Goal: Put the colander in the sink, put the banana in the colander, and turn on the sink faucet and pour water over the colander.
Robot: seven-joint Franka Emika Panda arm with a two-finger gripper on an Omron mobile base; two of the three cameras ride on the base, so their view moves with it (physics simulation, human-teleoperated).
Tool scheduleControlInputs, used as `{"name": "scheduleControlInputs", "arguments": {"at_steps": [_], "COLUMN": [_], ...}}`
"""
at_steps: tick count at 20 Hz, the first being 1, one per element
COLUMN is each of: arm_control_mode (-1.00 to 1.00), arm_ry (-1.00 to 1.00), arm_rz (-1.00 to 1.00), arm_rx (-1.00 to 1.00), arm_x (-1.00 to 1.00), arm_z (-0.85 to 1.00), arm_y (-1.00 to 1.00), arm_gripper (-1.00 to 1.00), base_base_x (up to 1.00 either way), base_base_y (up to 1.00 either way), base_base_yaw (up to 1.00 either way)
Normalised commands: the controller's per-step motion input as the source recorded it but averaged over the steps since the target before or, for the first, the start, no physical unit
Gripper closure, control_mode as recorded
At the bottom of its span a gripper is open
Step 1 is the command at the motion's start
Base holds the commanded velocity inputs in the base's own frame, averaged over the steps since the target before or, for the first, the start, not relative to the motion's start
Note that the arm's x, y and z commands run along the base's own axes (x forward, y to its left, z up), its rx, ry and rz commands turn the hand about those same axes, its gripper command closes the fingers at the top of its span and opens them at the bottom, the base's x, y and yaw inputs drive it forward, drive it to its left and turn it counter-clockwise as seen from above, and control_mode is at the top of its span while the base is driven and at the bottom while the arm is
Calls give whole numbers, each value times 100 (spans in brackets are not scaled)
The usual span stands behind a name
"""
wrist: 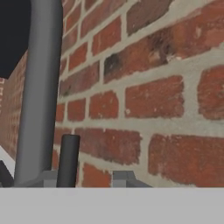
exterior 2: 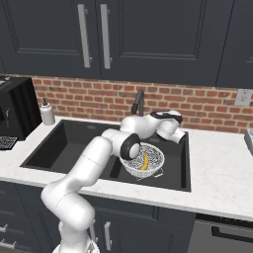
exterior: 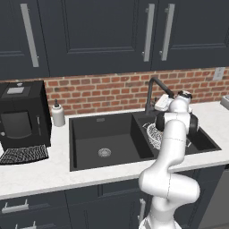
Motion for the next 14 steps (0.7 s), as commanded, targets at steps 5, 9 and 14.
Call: {"name": "scheduleControlInputs", "arguments": {"at_steps": [5, 9, 14], "arm_control_mode": [-100, -100, -100], "arm_ry": [0, 0, 2], "arm_rz": [-1, -3, -5], "arm_rx": [0, 0, 0], "arm_x": [0, 0, 0], "arm_z": [0, 0, 0], "arm_y": [-46, -44, -45], "arm_gripper": [100, 100, 100], "base_base_x": [0, 0, 0], "base_base_y": [0, 0, 0], "base_base_yaw": [0, 0, 0]}}
